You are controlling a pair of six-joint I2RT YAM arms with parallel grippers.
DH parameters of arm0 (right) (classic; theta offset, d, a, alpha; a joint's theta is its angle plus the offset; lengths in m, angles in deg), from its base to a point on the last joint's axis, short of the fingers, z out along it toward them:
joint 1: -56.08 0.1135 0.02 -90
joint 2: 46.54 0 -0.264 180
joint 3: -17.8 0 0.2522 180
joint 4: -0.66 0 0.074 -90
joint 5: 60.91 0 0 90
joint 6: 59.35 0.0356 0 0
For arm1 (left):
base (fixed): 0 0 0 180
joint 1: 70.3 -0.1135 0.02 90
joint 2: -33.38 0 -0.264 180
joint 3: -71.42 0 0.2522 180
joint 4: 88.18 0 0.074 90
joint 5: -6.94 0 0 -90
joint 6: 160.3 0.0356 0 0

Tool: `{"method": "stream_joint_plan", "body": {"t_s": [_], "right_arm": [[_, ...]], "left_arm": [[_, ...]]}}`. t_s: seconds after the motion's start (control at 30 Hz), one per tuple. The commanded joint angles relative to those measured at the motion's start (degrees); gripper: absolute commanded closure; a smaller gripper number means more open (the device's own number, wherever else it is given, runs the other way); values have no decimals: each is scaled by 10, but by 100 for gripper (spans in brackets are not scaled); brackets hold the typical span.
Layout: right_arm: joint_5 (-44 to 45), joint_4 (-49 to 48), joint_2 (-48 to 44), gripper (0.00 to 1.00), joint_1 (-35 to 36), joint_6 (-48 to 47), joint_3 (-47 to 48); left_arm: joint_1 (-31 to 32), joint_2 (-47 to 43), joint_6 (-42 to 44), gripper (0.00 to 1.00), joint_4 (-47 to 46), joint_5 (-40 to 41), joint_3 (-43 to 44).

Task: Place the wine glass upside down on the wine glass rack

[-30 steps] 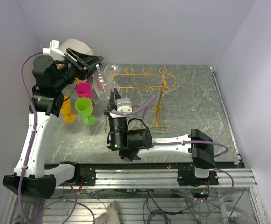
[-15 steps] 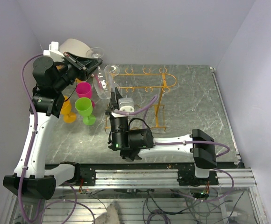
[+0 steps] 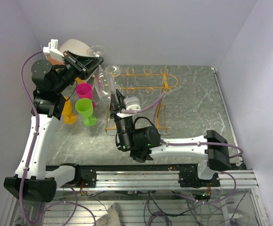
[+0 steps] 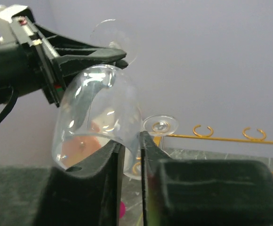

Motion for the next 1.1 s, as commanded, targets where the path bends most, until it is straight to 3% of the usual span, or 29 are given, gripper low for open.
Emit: {"method": "stream_joint_plan", "body": {"t_s": [0.0,0.27,0.53,0.77,0.93,1.07], "right_arm": [[-105,179,-72,74,-17,193,-11],[-152,269,-111,43,-33,247,-34],[-200,344,-187,32,-34,275,-79],[-281,487,-258,18,-34,309,-90],[-325,556,-310,16,-36,344,-101],[-294,587,-332,16,-38,364,-92]], "left_arm": [[3,-12,106,93,-49,-84,32],[5,-25,226,93,-19,-128,58],[6,-40,396,93,86,-134,86],[6,-55,487,93,114,-132,73],[6,-83,535,93,97,-169,39],[6,-101,564,93,112,-171,17]]}}
